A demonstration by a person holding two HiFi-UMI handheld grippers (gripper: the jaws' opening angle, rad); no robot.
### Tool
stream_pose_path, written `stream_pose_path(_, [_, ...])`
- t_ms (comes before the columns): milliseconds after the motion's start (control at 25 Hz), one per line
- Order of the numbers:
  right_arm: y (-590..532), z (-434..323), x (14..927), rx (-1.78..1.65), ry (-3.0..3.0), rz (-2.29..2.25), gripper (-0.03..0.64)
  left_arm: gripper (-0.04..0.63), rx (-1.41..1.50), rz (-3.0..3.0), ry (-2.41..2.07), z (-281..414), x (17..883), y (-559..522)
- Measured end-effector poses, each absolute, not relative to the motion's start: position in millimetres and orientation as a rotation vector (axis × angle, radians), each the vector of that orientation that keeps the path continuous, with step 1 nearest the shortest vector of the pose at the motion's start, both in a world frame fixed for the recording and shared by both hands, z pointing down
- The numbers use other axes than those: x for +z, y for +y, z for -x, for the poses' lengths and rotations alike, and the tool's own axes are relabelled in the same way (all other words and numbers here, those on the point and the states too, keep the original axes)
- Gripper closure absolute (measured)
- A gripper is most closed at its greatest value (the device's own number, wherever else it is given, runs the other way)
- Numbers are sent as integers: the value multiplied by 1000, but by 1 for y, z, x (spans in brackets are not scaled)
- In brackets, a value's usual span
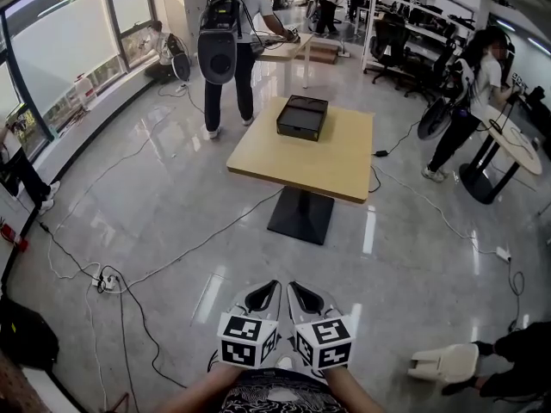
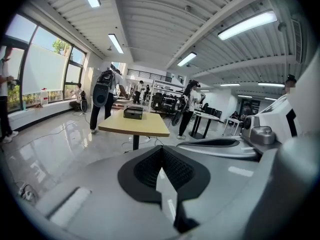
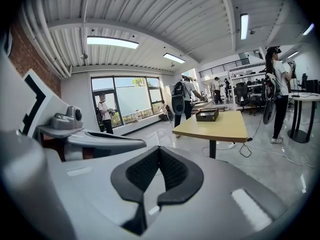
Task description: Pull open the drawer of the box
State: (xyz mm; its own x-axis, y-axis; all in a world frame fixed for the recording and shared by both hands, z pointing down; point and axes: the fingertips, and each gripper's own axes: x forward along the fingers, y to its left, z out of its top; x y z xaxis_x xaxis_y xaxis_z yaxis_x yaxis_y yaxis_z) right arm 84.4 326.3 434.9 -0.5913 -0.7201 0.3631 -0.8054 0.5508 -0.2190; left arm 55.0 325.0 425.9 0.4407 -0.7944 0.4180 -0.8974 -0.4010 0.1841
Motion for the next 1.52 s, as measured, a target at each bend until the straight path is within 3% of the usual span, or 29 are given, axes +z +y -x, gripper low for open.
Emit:
stream_pose_path(600, [300, -84, 420, 576, -2536, -1265, 611, 580, 407, -2284, -1425, -52, 410, 299])
stream_pose_path(1520, [120, -23, 489, 554, -2427, -1428, 611, 580, 406, -2389, -1265, 10, 481, 115])
